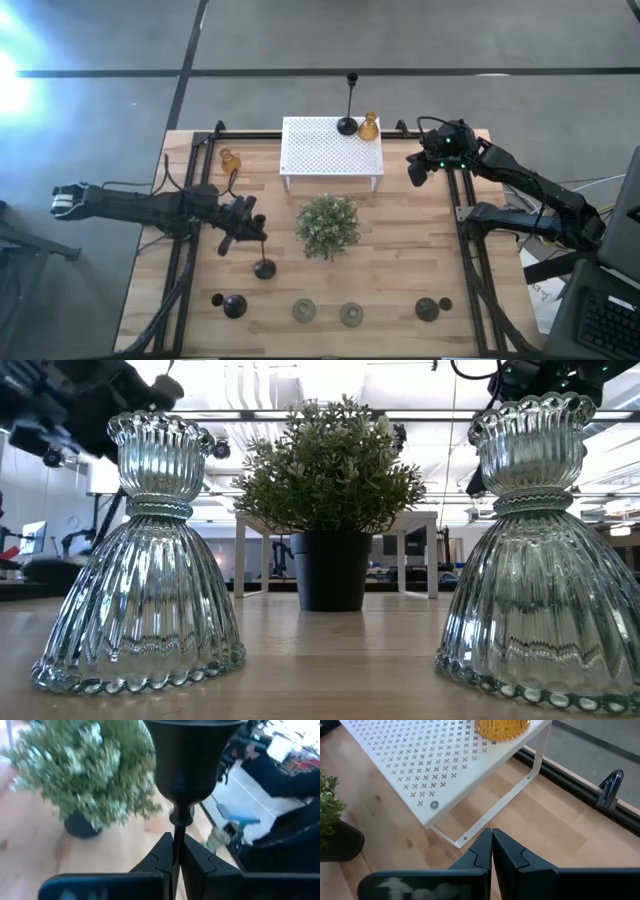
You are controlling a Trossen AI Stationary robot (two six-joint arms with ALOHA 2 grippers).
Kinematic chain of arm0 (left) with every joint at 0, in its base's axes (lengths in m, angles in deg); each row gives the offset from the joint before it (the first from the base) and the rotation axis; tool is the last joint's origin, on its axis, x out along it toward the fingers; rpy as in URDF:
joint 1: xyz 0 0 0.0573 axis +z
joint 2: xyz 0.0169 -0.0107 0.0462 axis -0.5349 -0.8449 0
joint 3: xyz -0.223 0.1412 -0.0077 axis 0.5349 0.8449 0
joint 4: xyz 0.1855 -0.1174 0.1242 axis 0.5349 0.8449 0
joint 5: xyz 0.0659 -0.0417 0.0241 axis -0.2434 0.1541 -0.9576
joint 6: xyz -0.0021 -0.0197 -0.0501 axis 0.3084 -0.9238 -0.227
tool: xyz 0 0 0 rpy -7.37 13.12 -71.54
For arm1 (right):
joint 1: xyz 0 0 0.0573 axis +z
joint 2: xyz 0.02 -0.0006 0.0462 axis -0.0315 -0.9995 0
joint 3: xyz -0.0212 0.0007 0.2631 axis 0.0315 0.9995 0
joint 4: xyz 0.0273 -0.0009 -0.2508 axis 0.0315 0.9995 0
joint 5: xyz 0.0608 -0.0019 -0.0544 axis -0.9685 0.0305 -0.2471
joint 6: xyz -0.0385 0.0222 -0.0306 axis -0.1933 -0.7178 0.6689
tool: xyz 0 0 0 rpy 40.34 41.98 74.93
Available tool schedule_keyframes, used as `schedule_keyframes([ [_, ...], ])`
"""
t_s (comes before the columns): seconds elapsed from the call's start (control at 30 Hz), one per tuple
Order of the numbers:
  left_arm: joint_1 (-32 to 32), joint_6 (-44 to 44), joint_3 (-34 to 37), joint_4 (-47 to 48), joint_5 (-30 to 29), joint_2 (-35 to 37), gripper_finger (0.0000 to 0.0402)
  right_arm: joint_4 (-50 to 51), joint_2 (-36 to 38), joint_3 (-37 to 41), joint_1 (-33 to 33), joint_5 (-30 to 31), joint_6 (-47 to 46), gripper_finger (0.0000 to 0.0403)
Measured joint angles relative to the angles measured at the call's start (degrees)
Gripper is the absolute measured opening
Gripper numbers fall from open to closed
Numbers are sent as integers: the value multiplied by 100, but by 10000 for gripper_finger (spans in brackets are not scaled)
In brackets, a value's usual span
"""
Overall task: Pick & Place candle stick holders
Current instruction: Put the large black candle holder on the shelf
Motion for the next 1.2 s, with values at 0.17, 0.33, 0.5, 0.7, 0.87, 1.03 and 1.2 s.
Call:
schedule_keyframes([
  [0.17, 5, 200, -646, 231, -390, -39, 18, -170, 0, 0, 1, 0, 31, 8],
  [0.33, 5, 854, -1764, 1489, -1314, -187, 18, -341, 0, 0, 1, -2, 225, 8],
  [0.5, 13, 1672, -3018, 2798, -2602, -610, 18, -391, 0, 0, 1, -2, 238, 8],
  [0.7, 394, 2788, -4005, 2919, -3071, -1355, 18, -575, 0, 0, 0, -1, 240, 8],
  [0.87, 1283, 3118, -4504, 2762, -3067, -1973, 18, -764, 0, 0, -1, -2, 240, 8],
  [1.03, 2536, 2955, -4781, 1948, -1747, -2526, 18, -974, 0, 2, 1, -1, 240, 8],
  [1.2, 3603, 2409, -5053, 1359, -513, -3311, 18, -1145, 0, 2, 0, -2, 240, 8],
])
